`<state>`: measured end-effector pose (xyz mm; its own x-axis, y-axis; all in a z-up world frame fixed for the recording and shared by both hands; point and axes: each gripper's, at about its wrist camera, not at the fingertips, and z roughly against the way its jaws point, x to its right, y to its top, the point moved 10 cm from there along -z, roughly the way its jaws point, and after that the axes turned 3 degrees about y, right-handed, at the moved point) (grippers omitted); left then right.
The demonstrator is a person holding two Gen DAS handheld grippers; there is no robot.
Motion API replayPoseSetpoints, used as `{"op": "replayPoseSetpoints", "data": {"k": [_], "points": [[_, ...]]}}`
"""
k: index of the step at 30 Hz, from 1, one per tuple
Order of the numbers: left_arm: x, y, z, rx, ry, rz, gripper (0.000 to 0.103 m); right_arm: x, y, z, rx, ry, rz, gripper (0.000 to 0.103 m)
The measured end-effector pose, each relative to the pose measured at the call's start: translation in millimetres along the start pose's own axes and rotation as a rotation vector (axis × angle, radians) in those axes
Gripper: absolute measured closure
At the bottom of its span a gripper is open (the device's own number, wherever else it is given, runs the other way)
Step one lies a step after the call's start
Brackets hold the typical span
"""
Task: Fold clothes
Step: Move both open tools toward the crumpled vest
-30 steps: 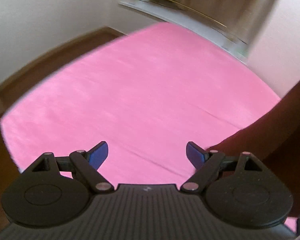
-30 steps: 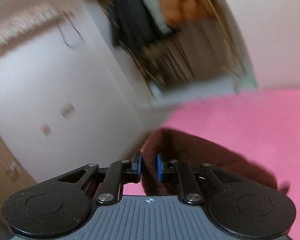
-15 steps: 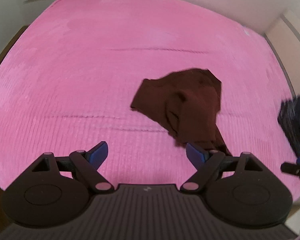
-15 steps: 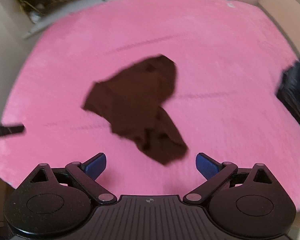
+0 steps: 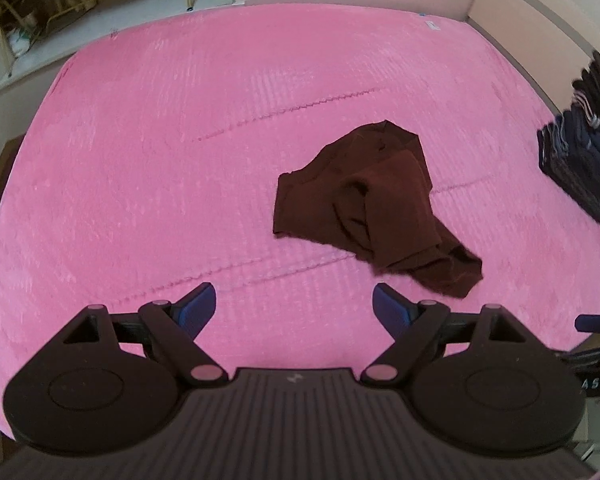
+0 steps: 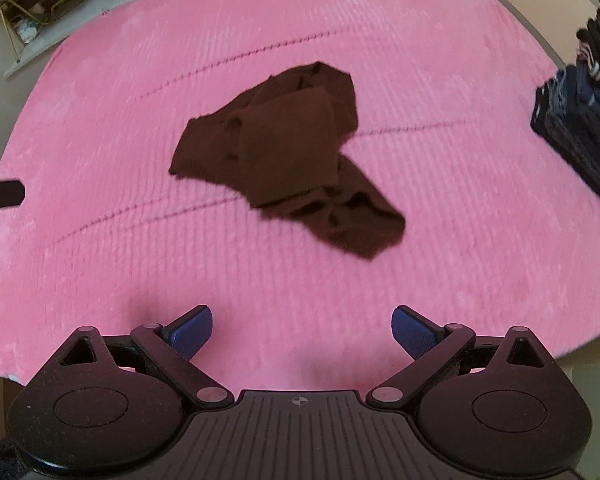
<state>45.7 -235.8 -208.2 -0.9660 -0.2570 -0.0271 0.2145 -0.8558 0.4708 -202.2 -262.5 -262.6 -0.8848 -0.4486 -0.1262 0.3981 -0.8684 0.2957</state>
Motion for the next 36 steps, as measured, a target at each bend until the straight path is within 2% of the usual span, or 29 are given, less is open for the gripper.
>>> {"op": "replayPoseSetpoints", "data": {"k": [4, 8, 17, 32, 36], "points": [[-2.9, -6.4, 4.9, 0.006, -0.027, -0.036, 0.020, -0.5, -22.8, -1.2, -0.018, -0.034, -0.058, 0.004], [0.3, -9.8, 4.1, 0.010, -0.045, -0.047, 0.020, 7.0, -31.7, 5.7, -0.020, -0.057, -0.100, 0.004], [30.2, -6.6, 1.3, 0.003, -0.043, -0.035, 0.020, 26.9, -19.4, 8.8, -0.013, -0.047, -0.050, 0.004], [152.6, 4.1, -35.7, -0.066, 0.039, 0.117, 0.020, 187.6, 22.3, -11.5, -0.067, -0.019, 0.001, 0.004], [159.8, 1.5, -47.9, -0.095, 0.056, 0.110, 0.020, 219.7, 26.3, -25.1, -0.101, 0.008, -0.027, 0.004]]}}
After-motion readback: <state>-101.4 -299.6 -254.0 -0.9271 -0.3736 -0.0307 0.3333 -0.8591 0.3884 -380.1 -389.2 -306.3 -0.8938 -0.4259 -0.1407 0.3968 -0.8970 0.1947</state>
